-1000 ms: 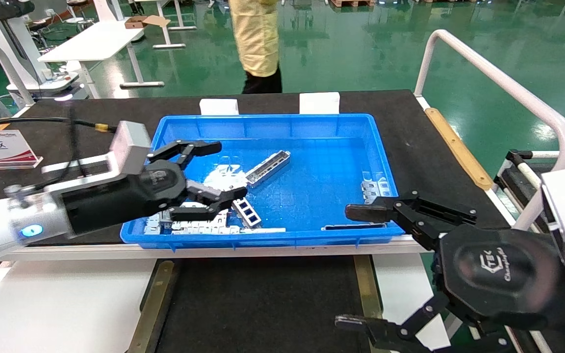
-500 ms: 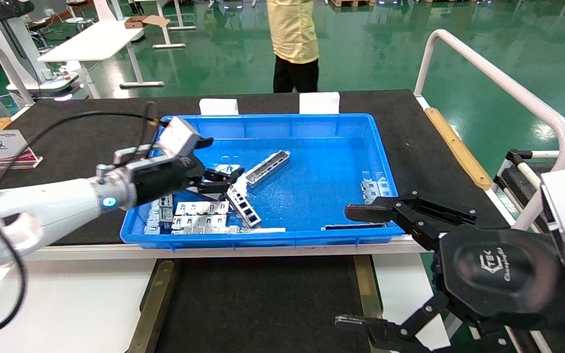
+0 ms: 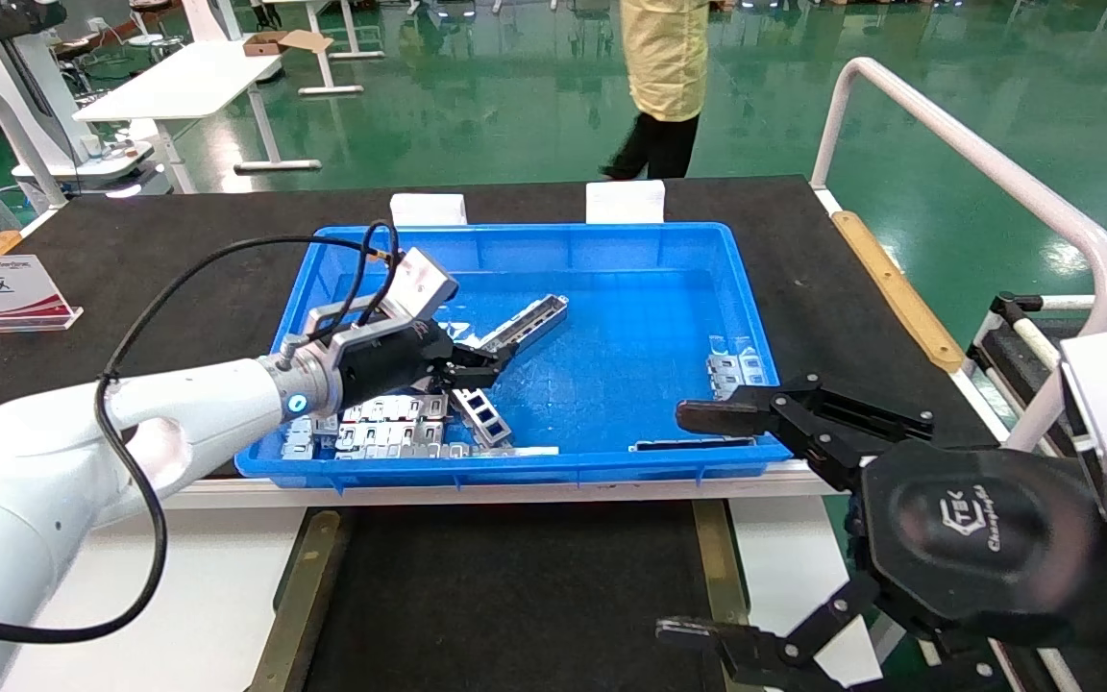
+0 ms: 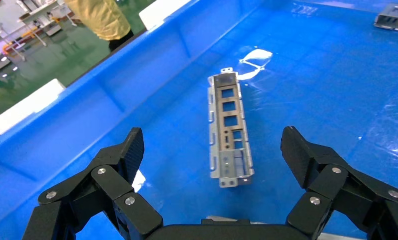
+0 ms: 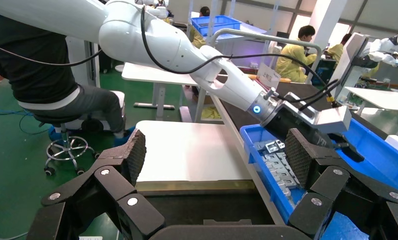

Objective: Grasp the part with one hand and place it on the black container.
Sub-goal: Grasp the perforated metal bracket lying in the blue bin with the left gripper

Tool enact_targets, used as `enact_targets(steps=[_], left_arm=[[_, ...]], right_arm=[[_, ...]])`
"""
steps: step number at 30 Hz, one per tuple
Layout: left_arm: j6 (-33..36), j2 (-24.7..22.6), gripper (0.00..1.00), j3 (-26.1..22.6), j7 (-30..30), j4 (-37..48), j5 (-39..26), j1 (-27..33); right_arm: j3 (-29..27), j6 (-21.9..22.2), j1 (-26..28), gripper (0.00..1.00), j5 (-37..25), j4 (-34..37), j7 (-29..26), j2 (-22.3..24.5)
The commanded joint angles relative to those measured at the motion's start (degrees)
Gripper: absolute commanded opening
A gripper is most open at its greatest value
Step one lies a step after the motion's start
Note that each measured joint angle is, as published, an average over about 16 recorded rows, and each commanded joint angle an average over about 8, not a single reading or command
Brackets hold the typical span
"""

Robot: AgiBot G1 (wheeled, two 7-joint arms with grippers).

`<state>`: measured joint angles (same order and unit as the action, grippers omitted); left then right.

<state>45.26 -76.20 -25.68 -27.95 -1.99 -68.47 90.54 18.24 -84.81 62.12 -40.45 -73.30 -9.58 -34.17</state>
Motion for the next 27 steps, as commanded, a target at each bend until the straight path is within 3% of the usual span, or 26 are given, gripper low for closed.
enact_targets(steps=[1,5,6,7,13,14,15,27], left_arm=[[-0.44,-0.52,1.00,0.11,-0.34,0.26,0.16,-0.17],[-0.74,-0.93,1.00,0.14,-0.63,0.02,0.32,-0.69],[-0.82,-1.00,0.93,0.13,-0.67,-0.07,0.35,-0.81],[-0.89,-1.06,0.81,0.12,-0.69,-0.18,0.37,-0.94],[-1.17,-1.20,0.06,0.00,-0.66,-0.75,0.57,-1.73],[-1.20,-1.21,0.00,0.00,-0.63,-0.83,0.63,-1.85],[-1.22,-1.21,0.00,-0.01,-0.60,-0.89,0.69,-1.98],[-1.15,-1.27,0.00,-0.28,-0.33,-1.67,1.35,-3.05]], right_arm=[[0.00,0.00,0.00,1.00,0.00,0.00,0.00,0.00],[0.01,0.00,0.00,1.00,0.01,0.00,0.01,0.00],[0.01,0.01,0.00,1.00,0.01,0.00,0.01,0.01],[0.02,0.01,0.00,0.92,0.01,0.00,0.01,0.01],[0.03,0.01,0.01,0.17,0.02,0.00,0.01,0.01],[0.03,0.01,0.01,0.05,0.02,0.00,0.01,0.01],[0.03,0.01,0.01,0.00,0.02,0.00,0.02,0.01],[0.05,0.02,0.01,0.00,0.04,0.00,0.03,0.02]])
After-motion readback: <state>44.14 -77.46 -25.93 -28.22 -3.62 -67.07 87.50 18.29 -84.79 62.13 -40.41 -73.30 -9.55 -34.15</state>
